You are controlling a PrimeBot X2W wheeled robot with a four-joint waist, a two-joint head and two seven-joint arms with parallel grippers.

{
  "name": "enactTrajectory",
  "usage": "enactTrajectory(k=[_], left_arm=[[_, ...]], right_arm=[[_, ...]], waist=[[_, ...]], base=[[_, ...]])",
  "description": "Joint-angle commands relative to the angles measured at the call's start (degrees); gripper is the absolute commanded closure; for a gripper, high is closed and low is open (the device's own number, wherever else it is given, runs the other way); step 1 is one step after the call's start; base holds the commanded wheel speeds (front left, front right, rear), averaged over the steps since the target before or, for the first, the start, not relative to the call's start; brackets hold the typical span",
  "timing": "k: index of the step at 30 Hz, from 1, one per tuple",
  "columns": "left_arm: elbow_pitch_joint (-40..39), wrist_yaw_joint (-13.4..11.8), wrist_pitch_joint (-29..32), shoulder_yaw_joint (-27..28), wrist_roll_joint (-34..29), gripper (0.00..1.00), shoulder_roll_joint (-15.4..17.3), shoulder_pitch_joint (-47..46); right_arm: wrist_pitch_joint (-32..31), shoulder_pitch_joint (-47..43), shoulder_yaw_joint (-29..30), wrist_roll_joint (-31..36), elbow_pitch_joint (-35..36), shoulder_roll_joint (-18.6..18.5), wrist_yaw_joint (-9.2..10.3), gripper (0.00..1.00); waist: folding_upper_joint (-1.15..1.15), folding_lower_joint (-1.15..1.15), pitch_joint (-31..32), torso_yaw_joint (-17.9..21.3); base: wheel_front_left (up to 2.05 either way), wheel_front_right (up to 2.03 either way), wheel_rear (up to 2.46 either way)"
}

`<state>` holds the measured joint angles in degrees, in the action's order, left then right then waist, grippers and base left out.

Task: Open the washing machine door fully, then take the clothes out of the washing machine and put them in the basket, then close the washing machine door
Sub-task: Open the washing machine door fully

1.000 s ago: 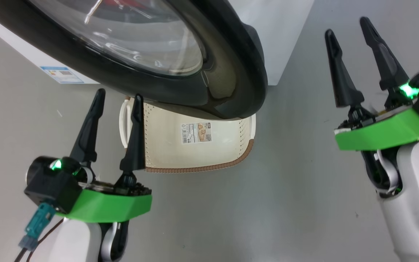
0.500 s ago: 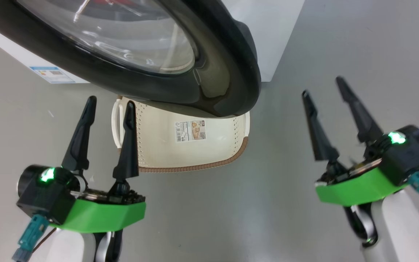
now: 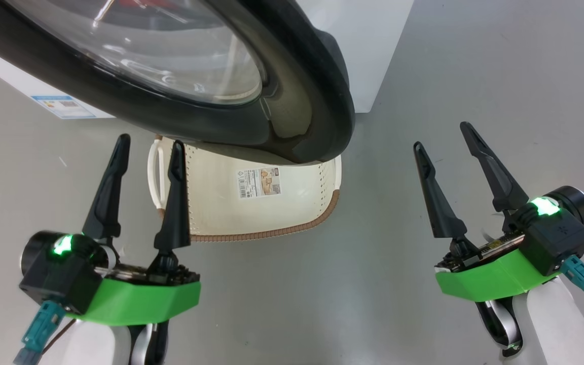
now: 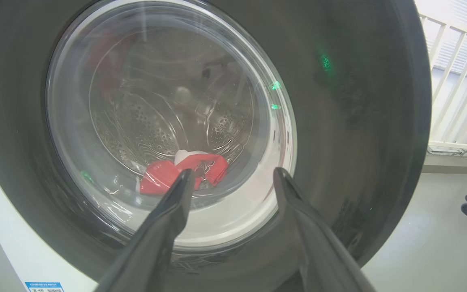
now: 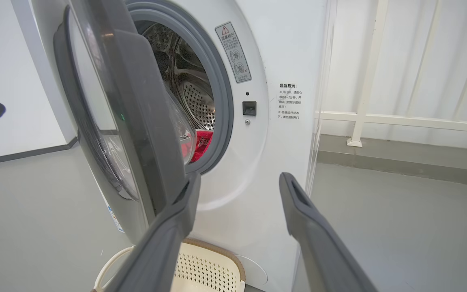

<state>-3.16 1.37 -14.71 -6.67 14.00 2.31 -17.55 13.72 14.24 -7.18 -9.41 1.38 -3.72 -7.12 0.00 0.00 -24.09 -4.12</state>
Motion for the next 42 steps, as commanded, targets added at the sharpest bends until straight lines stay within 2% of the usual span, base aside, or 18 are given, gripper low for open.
enactTrajectory(k=[1,21,22,23,24,25,31,36,42], left_arm=[[-1.6,-0.2,-0.3,1.9,-0.7,0.0,1.1,0.7],[-1.4,-0.3,-0.3,1.6,-0.6,0.0,1.0,0.8],[-1.4,-0.2,-0.3,1.6,-0.6,0.0,1.0,0.7],[-1.4,-0.2,-0.3,1.5,-0.6,0.0,1.0,0.7],[-1.5,-0.2,-0.3,1.5,-0.6,0.0,1.0,0.7],[-1.5,-0.2,-0.3,1.4,-0.6,0.0,1.0,0.7],[-1.6,-0.1,-0.3,0.9,-0.4,0.0,0.9,0.6],[-1.9,-0.2,-0.3,0.4,-0.3,0.0,0.8,0.6],[-1.8,-0.1,-0.3,-0.3,0.0,0.0,0.7,0.3]], right_arm=[[0.7,-0.7,-1.0,0.6,1.7,0.5,-0.36,0.0],[-0.2,0.5,-1.1,0.6,1.5,0.5,-0.36,0.0],[-0.4,0.9,-1.0,0.5,1.4,0.5,-0.36,0.25],[-0.6,1.3,-1.0,0.2,1.3,0.5,-0.36,0.67],[-0.8,1.8,-0.9,-0.3,1.1,0.5,-0.36,0.9],[-1.1,2.3,-0.9,-0.8,0.9,0.5,-0.36,1.0],[-3.2,6.4,-0.5,-6.5,-0.4,0.3,-0.36,1.0],[-7.1,11.5,0.6,-16.5,-2.8,0.4,-0.36,1.0],[-15.1,19.2,2.0,-30.7,-7.4,0.6,-0.36,1.0]], waist=[[0.0,0.0,0.0,0.0],[0.0,0.0,0.1,-0.6],[0.0,0.0,0.2,-0.7],[0.0,0.0,0.2,-0.8],[0.0,0.0,0.2,-0.9],[0.0,0.0,0.2,-1.0],[0.0,0.0,0.1,-2.2],[0.0,0.0,-0.4,-3.1],[0.0,0.0,-1.1,-4.2]], base=[[0.0,0.0,0.0],[0.0,0.0,0.0],[0.0,0.0,0.0],[0.0,0.0,0.0],[0.0,0.0,0.0],[0.0,0.0,0.0],[0.0,0.0,0.0],[0.0,0.0,0.0],[0.0,0.0,0.0]])
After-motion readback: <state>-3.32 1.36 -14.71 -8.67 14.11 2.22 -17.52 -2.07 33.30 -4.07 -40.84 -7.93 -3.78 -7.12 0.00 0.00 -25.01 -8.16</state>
